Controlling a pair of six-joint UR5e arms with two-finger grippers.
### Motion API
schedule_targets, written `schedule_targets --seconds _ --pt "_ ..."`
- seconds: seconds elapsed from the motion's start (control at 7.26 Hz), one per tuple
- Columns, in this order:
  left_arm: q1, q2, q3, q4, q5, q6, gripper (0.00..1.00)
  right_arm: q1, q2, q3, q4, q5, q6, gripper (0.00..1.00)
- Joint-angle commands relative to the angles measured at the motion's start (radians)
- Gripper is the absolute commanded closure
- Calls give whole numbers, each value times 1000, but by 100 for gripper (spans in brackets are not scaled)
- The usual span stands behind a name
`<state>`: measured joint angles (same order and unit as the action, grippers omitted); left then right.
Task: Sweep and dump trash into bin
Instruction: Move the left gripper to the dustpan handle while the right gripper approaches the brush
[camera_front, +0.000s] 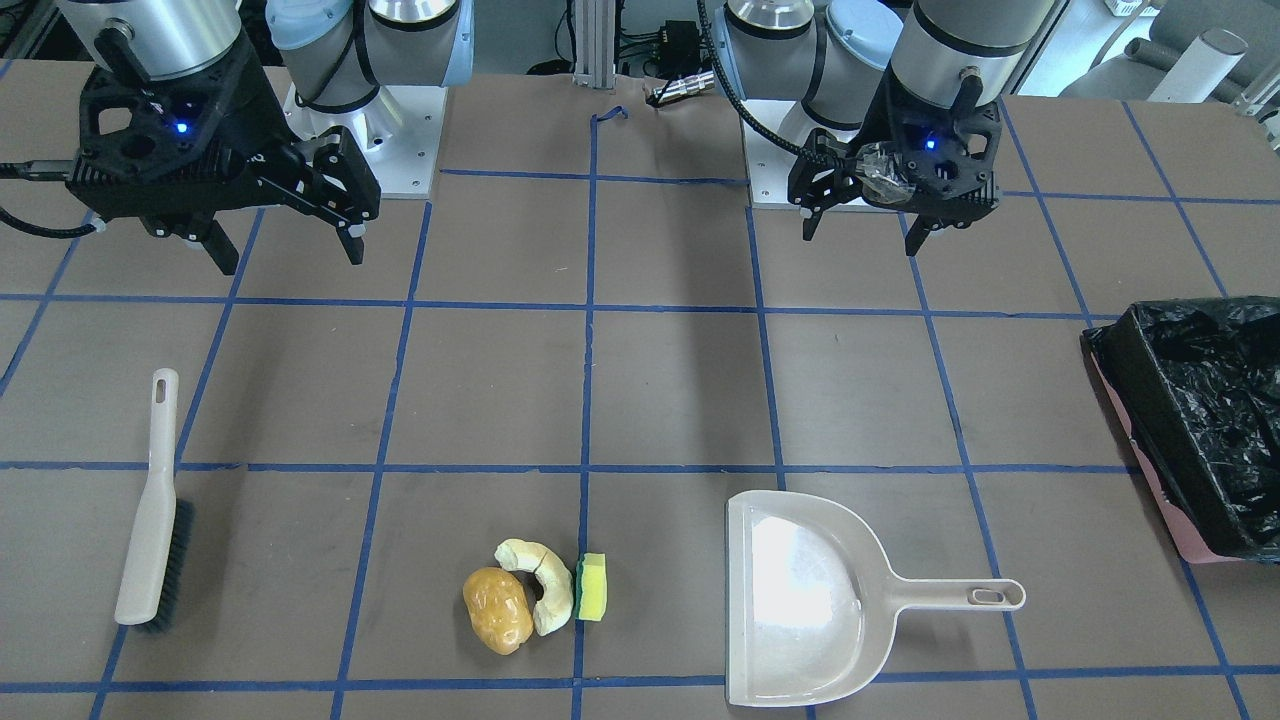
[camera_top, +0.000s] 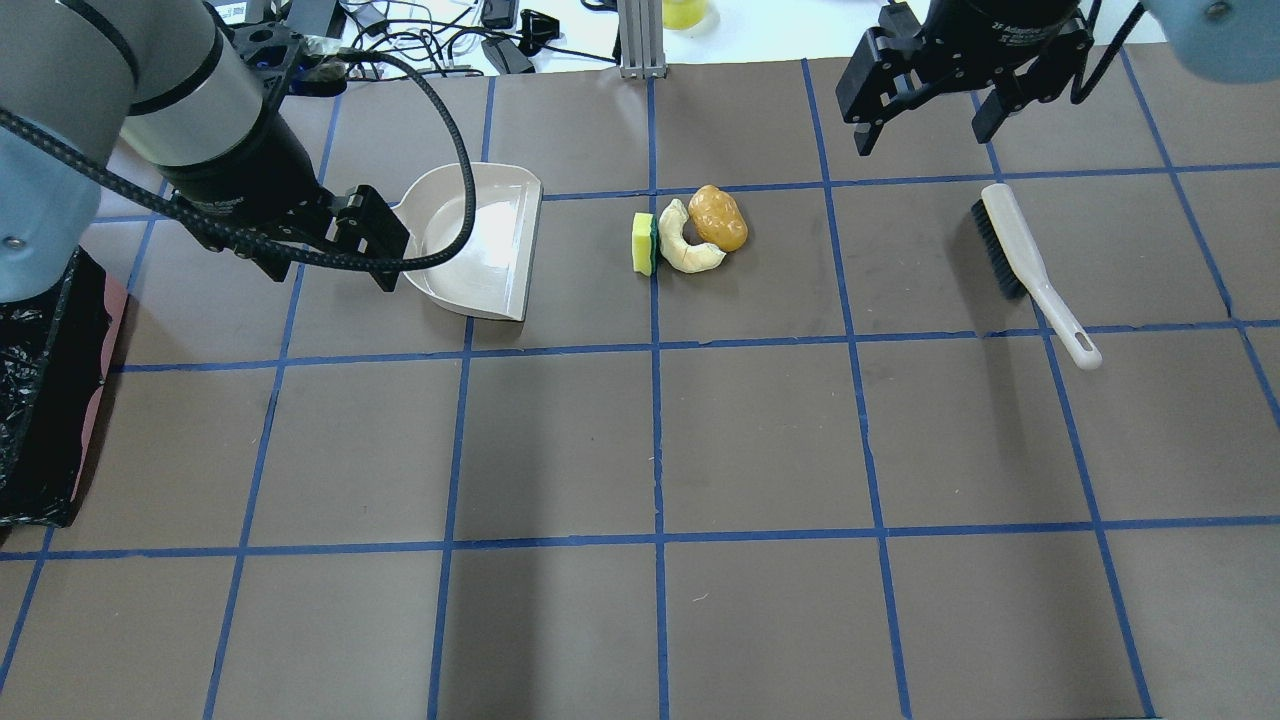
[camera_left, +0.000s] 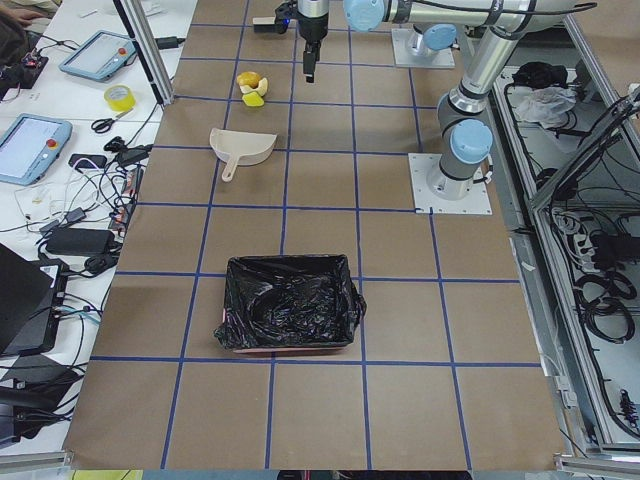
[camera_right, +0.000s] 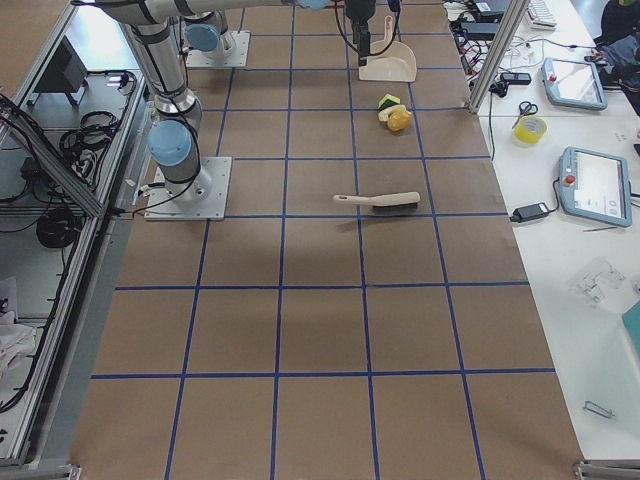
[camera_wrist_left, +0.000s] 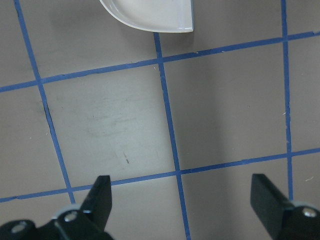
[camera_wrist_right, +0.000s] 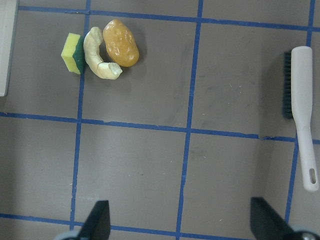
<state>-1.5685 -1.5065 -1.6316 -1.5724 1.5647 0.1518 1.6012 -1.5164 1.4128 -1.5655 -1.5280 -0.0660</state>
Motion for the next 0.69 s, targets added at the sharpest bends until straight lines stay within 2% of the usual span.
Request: schedule_targets --seconds 0.0,0.28,0.55 --pt "-1 0 1 0 -2 0 0 0 5 0 -4 2 0 0" --pt "1 -20 12 3 2 12 0 0 13 3 1 -1 -20 0" --pt "10 -38 25 23 -2 31 0 -24 13 78 -7 -23 -20 0"
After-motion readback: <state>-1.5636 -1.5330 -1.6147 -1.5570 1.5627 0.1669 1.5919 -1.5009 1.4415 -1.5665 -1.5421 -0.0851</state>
